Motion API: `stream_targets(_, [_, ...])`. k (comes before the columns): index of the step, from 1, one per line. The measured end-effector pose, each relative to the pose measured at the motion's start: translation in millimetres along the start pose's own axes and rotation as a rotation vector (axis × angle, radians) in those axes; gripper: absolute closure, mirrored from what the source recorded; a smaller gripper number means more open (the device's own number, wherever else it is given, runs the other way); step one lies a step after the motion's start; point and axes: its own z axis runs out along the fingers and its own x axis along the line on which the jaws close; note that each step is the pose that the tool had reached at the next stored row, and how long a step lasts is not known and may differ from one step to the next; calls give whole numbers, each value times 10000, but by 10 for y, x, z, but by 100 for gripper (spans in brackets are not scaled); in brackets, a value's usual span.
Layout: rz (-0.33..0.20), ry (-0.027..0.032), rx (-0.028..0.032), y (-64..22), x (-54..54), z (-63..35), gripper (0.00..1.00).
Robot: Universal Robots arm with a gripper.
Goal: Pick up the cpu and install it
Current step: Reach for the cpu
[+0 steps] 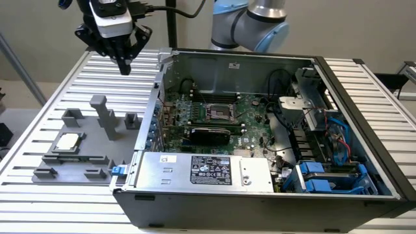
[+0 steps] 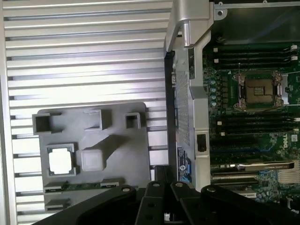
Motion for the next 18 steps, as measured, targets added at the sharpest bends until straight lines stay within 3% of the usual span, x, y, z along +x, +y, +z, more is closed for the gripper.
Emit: stream_targets(18, [-1,0,8,-75,819,136,88])
